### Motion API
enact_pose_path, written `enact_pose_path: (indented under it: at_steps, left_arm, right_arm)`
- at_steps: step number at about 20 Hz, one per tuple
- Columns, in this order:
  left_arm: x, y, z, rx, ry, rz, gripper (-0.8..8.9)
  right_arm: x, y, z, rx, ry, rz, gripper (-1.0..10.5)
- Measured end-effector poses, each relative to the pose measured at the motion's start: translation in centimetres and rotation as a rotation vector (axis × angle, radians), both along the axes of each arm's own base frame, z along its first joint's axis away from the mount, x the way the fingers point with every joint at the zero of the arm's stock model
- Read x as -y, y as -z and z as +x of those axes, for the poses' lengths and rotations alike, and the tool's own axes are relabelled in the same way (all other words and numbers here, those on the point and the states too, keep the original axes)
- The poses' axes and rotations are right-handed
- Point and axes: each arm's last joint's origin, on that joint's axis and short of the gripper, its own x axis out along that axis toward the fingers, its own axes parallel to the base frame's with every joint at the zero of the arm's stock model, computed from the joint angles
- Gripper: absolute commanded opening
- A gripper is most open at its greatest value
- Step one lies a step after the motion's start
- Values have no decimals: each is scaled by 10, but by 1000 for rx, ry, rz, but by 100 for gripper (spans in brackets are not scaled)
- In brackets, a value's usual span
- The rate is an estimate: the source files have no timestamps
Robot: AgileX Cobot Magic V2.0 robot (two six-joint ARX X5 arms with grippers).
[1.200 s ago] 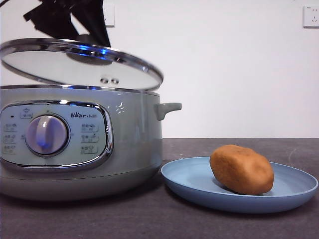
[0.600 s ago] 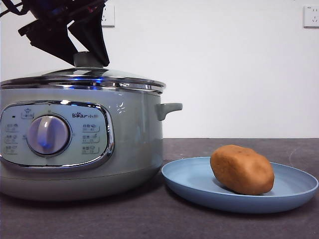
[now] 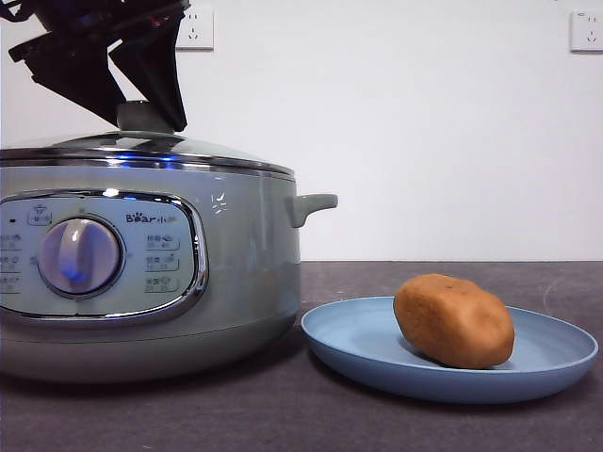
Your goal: Take the potato out from the steamer,put the potato on the plate,close the lid
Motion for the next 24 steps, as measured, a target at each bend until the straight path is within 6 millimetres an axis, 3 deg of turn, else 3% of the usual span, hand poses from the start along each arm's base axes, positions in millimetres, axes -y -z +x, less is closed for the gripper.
enact_pose_path:
  at_steps: [1, 2, 8, 12, 15, 19, 20, 21, 24]
  left_arm:
    - [0, 0, 0, 1, -1, -1, 400]
    - [0, 0, 0, 2, -3, -3, 491]
    - [-1, 3, 0, -3, -14, 7, 503]
    - [0, -4, 1, 62, -14, -30, 503]
    - [-8, -26, -13, 160, -15, -85, 502]
    - [-28, -63, -49, 317, -15, -174, 498]
    - [-34, -72, -60, 359, -15, -198, 491]
    - [-41, -81, -73, 405, -15, -224, 420]
    - [-60, -96, -107, 487, -15, -270, 139]
  right_arm:
    - [0, 0, 0, 0, 0, 0, 377]
    - [0, 0, 0, 0, 0, 0, 377]
    - [0, 0, 0, 0, -1, 0, 377]
    - [0, 0, 0, -1, -4, 2, 377]
    - [0, 0, 0, -1, -5, 2, 377]
    - [0, 0, 0, 3, -6, 5, 377]
    - [0, -1, 0, 4, -7, 6, 377]
    - [0, -1, 0, 4, -6, 6, 377]
    - [0, -1, 0, 4, -7, 6, 371]
